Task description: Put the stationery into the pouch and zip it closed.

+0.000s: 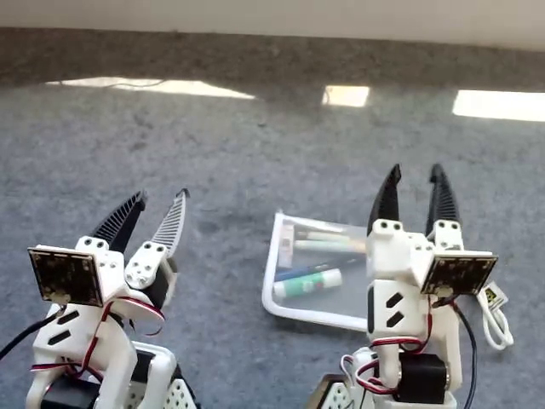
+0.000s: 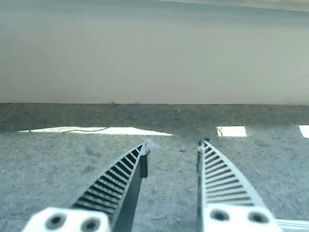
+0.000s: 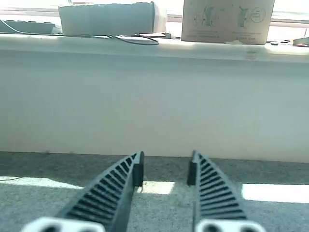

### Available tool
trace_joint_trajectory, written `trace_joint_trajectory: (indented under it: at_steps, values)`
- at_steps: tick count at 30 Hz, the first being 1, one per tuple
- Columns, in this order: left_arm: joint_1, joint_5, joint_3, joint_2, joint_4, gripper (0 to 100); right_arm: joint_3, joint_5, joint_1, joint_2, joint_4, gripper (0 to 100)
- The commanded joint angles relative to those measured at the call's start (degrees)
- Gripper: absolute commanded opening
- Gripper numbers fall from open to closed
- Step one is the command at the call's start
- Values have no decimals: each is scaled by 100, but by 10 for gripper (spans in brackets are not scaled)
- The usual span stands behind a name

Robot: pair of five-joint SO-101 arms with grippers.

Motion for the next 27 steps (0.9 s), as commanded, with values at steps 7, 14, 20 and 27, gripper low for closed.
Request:
trace_joint_trajectory:
  at_steps: [7,14,20,27]
  values:
    - [-75,-273,-22,-13,-123,5,-84,-9,-400,-31,22,5]
    - [-75,-308,-57,-13,-167,5,-66,-18,-1086,-31,22,5]
    - [-84,-1090,31,-13,-70,5,-66,-18,-1121,-31,831,5]
    - [-84,-1538,514,-13,598,5,-66,-44,-1103,-31,2167,5]
